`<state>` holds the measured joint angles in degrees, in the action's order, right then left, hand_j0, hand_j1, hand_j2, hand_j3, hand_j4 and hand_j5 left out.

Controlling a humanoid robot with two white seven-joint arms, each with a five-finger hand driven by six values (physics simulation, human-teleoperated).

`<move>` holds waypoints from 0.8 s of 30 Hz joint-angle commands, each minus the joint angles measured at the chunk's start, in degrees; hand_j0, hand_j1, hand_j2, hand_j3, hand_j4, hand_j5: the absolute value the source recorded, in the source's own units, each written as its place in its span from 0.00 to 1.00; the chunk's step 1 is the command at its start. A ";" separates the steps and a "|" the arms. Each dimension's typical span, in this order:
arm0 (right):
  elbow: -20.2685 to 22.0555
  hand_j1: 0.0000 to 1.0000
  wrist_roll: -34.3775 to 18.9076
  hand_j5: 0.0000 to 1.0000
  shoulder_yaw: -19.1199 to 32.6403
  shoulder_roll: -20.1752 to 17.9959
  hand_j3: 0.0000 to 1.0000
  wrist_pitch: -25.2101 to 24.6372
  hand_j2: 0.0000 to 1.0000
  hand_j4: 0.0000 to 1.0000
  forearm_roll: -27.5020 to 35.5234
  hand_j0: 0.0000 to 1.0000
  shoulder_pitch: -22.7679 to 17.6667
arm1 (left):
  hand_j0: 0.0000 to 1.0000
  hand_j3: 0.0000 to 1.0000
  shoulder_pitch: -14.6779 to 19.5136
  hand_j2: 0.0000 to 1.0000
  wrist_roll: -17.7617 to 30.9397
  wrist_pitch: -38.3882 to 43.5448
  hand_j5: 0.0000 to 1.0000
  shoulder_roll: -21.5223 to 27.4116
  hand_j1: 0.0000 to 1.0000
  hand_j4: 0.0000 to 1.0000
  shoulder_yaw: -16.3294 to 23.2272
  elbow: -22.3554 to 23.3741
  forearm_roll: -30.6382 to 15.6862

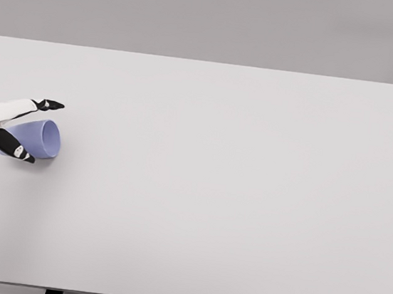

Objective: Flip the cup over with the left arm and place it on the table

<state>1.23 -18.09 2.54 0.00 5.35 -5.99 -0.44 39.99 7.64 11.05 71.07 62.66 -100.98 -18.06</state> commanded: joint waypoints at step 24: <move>0.00 1.00 -0.02 1.00 0.01 0.00 1.00 0.01 1.00 1.00 0.01 1.00 0.00 | 1.00 1.00 0.26 1.00 -1.40 0.20 1.00 -1.90 1.00 1.00 2.12 3.69 4.17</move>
<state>1.23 -18.09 2.54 0.00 5.35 -5.99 -0.44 40.17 6.24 11.28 69.23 64.74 -97.41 -14.02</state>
